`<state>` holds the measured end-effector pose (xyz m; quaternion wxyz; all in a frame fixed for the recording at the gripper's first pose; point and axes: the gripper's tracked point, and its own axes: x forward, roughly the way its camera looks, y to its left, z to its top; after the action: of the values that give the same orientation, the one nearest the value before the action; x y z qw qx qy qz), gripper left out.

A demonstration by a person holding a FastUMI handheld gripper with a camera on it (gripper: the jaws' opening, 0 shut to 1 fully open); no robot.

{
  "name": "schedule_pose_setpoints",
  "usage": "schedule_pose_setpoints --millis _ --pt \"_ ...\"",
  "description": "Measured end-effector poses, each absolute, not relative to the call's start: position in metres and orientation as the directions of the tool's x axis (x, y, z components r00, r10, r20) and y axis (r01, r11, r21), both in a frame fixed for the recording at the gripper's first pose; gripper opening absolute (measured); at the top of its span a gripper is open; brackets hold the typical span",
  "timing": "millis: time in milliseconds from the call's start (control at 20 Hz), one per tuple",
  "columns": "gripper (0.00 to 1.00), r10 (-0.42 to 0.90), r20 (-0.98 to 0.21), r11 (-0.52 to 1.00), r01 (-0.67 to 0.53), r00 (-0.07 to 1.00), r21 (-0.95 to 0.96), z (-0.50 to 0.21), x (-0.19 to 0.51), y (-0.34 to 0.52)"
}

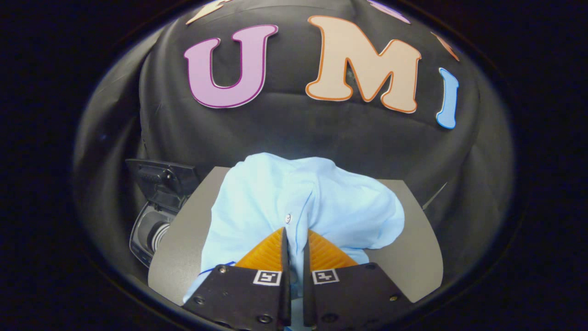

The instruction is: Put the clothes into the washing machine and then close the washing machine lid.

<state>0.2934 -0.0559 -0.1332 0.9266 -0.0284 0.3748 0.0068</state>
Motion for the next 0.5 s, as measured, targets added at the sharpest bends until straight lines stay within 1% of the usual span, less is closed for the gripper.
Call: schedule_pose_setpoints --millis 500 --pt "0.11 -0.003 -0.695 0.999 -0.034 0.719 -0.039 -0.1336 0.2941 -0.0559"
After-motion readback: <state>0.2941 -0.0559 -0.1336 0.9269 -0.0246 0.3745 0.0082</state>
